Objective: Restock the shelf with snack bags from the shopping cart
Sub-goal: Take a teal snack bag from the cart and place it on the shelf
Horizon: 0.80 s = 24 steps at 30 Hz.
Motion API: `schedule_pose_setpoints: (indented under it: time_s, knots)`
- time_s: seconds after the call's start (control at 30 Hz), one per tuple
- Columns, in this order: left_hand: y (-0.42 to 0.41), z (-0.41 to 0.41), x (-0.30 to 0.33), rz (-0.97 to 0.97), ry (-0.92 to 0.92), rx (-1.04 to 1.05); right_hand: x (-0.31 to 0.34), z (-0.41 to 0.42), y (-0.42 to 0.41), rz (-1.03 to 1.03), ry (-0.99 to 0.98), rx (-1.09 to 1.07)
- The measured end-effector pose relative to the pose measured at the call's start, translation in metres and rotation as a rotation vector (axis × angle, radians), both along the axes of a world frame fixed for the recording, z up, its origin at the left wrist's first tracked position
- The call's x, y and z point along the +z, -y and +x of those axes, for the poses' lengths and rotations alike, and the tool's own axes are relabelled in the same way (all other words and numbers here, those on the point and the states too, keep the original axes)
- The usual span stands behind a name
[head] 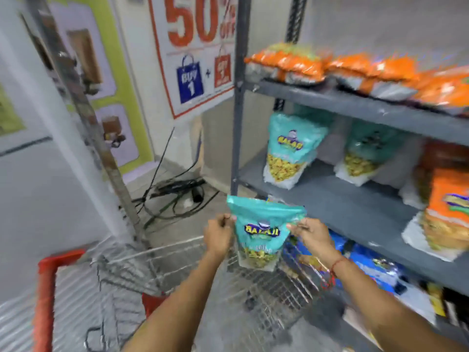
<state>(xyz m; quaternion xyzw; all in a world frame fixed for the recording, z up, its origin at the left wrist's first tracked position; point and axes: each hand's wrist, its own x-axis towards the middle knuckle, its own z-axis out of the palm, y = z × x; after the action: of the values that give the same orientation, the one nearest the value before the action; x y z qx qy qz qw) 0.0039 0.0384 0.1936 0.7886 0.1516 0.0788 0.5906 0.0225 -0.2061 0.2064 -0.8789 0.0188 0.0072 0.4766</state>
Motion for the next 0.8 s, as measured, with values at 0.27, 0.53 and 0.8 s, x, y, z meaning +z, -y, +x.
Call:
schedule_pose_setpoints:
  time_s: [0.27,0.53,0.8]
  knots:
    - [0.067,0.038,0.181,-0.054,0.332,-0.303,0.2,-0.054,0.066,0.089,0.341,-0.193]
    - [0.136,0.029,0.287,-0.104,0.404,-0.423,0.284,-0.093,0.116,0.113,0.547,-0.314]
    - [0.161,0.027,0.286,-0.12,0.366,-0.424,0.277,-0.095,0.134,0.205,0.517,-0.325]
